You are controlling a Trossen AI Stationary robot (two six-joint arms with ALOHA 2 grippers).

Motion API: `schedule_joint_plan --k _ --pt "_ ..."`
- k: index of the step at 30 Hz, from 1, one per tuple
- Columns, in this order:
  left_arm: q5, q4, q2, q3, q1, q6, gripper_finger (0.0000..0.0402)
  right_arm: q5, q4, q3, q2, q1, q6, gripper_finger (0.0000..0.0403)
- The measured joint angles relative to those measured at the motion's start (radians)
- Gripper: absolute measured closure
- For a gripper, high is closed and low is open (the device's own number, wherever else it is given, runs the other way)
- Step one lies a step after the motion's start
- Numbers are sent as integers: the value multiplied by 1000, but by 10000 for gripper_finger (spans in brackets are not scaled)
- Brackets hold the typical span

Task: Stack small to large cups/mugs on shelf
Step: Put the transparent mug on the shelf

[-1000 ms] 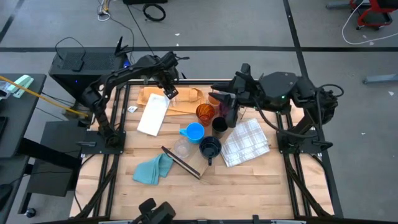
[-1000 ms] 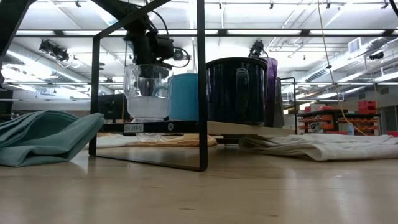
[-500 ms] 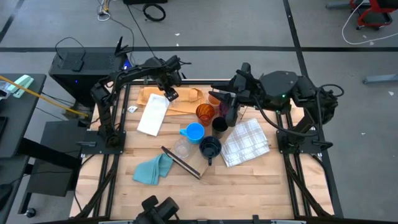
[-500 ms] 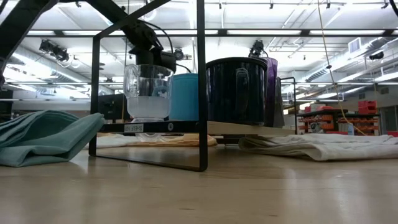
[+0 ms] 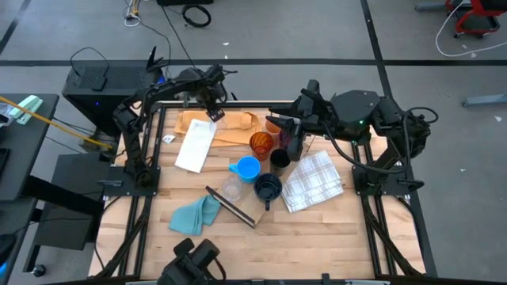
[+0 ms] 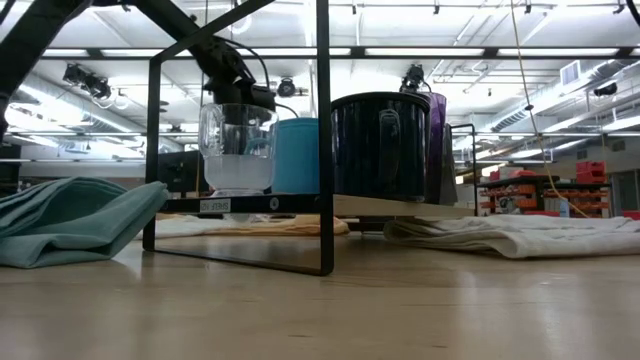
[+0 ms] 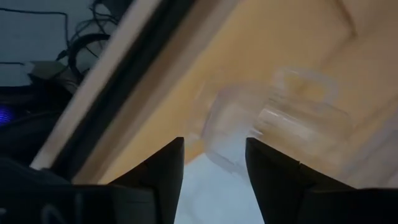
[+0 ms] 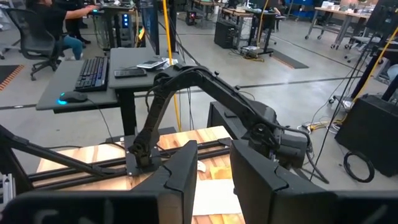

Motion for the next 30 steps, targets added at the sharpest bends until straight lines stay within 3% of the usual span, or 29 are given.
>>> schedule_joint_plan --k 13,30 --pt "-29 74 1 -1 82 -4 230 0 0 0 0 0 3 300" --pt "91 105 1 -1 5 82 223 0 -6 0 0 -7 0 300"
